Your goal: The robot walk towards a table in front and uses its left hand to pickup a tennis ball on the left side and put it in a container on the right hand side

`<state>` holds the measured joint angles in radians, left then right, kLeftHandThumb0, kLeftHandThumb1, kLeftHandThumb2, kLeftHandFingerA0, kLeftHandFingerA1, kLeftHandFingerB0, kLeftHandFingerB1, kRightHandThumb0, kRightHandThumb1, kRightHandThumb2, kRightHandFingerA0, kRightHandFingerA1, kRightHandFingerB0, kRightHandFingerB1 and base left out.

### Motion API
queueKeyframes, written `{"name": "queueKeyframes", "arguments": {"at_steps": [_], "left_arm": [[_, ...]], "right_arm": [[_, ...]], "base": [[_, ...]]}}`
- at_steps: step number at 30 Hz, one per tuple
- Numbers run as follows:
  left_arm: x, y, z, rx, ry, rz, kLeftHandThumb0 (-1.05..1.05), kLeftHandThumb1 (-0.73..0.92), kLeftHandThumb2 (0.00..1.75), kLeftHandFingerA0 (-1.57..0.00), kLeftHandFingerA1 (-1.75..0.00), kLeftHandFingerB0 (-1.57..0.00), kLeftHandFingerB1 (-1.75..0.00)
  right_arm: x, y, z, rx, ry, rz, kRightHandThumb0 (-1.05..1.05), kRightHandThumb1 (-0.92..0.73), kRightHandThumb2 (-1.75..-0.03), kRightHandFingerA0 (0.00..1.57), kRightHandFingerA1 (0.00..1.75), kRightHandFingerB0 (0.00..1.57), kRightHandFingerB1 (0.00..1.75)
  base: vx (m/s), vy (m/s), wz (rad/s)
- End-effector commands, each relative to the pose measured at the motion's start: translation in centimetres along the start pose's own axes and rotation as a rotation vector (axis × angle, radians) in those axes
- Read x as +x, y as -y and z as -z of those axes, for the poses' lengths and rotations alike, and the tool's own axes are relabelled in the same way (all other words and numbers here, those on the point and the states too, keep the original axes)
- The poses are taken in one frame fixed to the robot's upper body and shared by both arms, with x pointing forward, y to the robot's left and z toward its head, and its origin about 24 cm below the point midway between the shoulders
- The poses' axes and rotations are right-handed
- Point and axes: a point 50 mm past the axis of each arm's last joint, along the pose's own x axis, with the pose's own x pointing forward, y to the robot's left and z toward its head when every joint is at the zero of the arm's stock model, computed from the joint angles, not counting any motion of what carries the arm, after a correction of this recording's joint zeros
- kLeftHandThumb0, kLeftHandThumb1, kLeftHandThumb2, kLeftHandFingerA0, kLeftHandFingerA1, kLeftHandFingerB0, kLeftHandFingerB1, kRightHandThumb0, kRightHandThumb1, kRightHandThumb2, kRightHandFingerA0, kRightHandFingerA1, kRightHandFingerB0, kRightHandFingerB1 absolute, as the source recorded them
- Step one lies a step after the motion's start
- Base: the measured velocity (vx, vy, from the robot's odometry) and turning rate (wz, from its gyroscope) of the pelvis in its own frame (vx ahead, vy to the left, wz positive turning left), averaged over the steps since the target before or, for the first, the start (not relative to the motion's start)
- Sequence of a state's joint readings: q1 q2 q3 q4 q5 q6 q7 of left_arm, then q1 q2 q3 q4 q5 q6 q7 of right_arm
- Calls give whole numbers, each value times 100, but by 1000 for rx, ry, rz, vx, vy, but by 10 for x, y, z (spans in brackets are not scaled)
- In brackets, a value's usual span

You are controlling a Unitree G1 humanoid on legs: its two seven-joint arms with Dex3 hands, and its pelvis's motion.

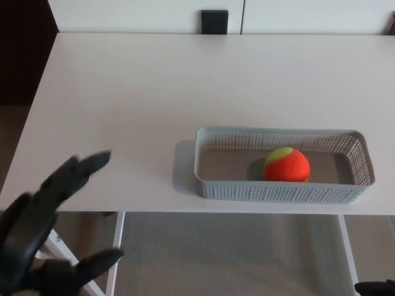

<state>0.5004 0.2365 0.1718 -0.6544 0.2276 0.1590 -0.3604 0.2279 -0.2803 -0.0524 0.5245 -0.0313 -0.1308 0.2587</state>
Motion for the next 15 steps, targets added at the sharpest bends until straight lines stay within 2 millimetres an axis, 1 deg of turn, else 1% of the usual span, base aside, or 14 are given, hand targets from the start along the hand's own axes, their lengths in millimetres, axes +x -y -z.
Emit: {"name": "queueKeyframes", "arguments": {"at_steps": [1, 2, 3, 4, 5, 6, 7, 8, 9, 10, 11, 12, 13, 15], "left_arm": [[-133, -26, 71, -342, -123, 243, -59, 39, 81, -34, -55, -20, -43], [-133, -24, 75, -339, -142, 251, -59, 39, 81, -34, -55, -20, -43], [-132, -21, 80, -329, -167, 276, -61, 49, 56, -33, -42, -31, -34], [-131, -15, 86, -292, -208, 302, -66, 42, 81, -37, -53, -23, -42], [-131, -9, 90, -249, -242, 325, -66, 42, 81, -37, -53, -23, -42], [-128, -5, 94, -232, -254, 334, -61, 39, 82, -37, -55, -21, -42], [-125, -2, 97, -220, -259, 339, -61, 39, 82, -37, -55, -21, -42], [-120, 2, 102, -223, -268, 340, -66, 40, 74, -34, -51, -27, -42], [-116, 8, 108, -228, -278, 340, -66, 40, 74, -34, -51, -27, -42], [-108, 17, 117, -227, -328, 350, -68, 41, 75, -28, -49, -19, -39], [-100, 22, 124, -214, -365, 347, -73, 42, 77, -26, -49, -18, -39], [-94, 25, 128, -199, -383, 338, -73, 42, 77, -26, -49, -18, -39], [-89, 29, 133, -197, -410, 322, -72, 43, 77, -21, -48, -14, -38], [-75, 39, 150, -162, -483, 264, -75, 43, 79, -21, -49, -15, -40]], "right_arm": [[-6, 7, 25, 25, -85, 21, -28, -64, -58, 69, 48, 52, 42], [-6, 6, 25, 24, -86, 20, -28, -64, -58, 69, 48, 52, 42], [-7, 5, 27, 25, -89, 18, -27, -64, -58, 67, 48, 50, 42], [-10, 3, 30, 20, -96, 18, -27, -64, -58, 68, 48, 51, 42], [-13, 2, 33, 15, -104, 18, -27, -64, -58, 68, 48, 51, 42], [-12, 3, 32, 5, -99, 18, -28, -64, -58, 70, 48, 51, 42], [-11, 4, 31, -7, -90, 18, -28, -64, -58, 70, 48, 51, 42], [-10, 5, 29, 1, -87, 22, -30, -62, -58, 70, 48, 52, 42], [-9, 5, 28, 14, -85, 28, -30, -62, -58, 70, 48, 52, 42], [-8, 5, 28, 33, -78, 32, -29, -63, -58, 69, 48, 52, 42], [-6, 6, 26, 29, -74, 36, -37, -54, -74, 65, 57, 48, 51], [-4, 7, 23, 17, -70, 40, -37, -54, -74, 65, 57, 48, 51], [-4, 7, 22, 16, -69, 40, -29, -64, -58, 68, 47, 51, 41], [-3, 5, 22, 16, -71, 39, -29, -64, -58, 70, 47, 51, 41]], "base": [[0, 0, 0], [0, 0, 0], [0, 0, 0], [0, 0, 0], [0, 0, 0], [0, 0, 0], [0, 0, 0], [0, 0, 0], [0, 0, 0], [0, 0, 0], [0, 0, 0], [0, 0, 0], [0, 0, 0], [0, 0, 0]]}}
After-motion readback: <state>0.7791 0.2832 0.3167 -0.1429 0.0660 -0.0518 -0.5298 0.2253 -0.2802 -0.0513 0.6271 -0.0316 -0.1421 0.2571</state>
